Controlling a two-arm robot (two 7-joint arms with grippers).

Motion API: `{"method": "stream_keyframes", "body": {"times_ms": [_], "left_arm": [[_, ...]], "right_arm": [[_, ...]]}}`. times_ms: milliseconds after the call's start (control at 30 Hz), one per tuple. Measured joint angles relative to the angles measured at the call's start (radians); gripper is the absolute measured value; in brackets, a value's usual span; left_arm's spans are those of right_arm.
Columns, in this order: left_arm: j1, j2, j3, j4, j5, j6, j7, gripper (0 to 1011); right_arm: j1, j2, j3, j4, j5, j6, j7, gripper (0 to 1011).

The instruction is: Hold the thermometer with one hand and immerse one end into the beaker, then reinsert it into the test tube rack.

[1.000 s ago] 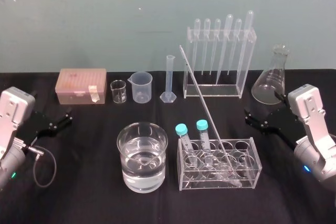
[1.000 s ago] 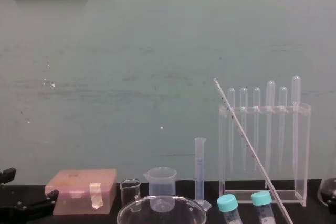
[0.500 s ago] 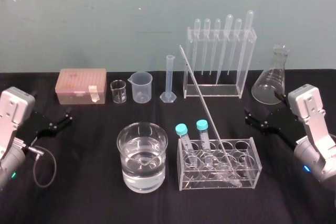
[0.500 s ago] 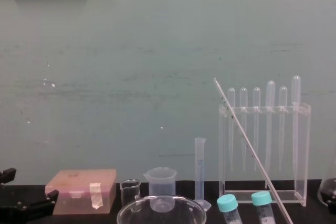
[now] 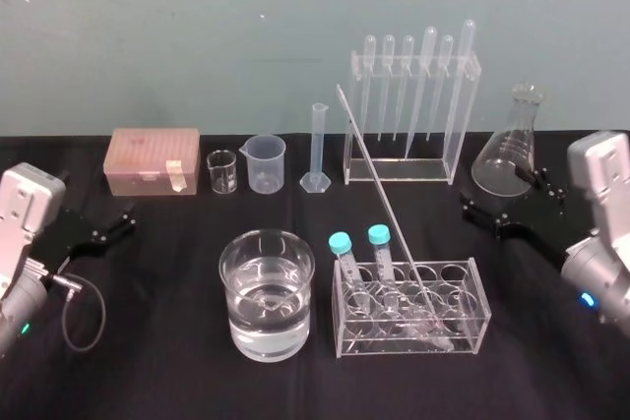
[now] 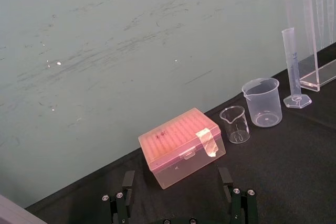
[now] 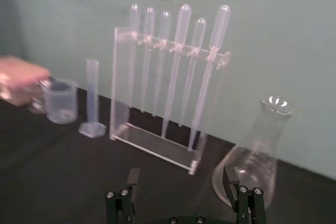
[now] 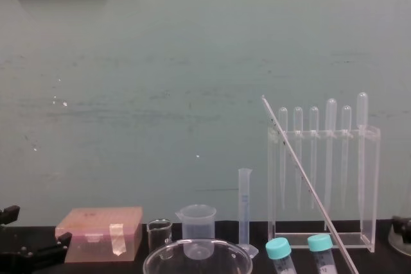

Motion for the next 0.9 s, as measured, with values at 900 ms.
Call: {"method": "stream_keyframes", "body": {"times_ms": [900], "left_arm": [[0.000,0.000,0.000,0.000,0.000,0.000,0.000,1008]], "right_arm": [[0.193,0.071,-0.031,-0.154,0.253,0.307,0.473,1003]]}}
